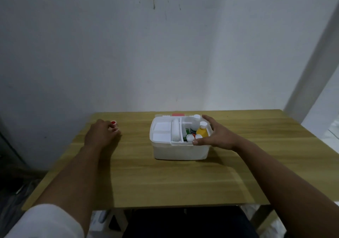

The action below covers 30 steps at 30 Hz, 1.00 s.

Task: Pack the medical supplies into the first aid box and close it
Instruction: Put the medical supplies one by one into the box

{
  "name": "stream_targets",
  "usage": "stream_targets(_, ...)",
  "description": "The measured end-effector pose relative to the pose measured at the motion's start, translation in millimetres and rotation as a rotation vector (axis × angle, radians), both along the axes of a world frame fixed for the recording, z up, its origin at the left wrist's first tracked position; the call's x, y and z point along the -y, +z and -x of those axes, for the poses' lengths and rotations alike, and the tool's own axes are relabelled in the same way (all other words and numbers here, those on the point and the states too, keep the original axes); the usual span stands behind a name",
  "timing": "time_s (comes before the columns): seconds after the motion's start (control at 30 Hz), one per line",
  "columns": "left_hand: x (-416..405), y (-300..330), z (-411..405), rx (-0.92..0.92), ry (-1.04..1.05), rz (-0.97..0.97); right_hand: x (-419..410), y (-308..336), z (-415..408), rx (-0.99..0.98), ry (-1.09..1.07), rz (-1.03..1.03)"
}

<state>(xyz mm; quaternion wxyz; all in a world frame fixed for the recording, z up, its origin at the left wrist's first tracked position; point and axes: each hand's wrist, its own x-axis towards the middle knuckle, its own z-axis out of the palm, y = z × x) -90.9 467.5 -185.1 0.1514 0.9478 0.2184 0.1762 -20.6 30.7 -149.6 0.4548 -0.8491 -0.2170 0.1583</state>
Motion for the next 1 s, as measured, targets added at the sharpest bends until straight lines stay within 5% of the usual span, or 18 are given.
stream_targets(0.2, -6, -24, -54, -0.164, -0.215, 0.117, 20, -5, -11, -0.034, -0.059, 0.026)
stream_targets(1.0, 23, -16, -21, 0.047, -0.177, 0.178, 23, -17, -6, 0.028, -0.078, -0.079)
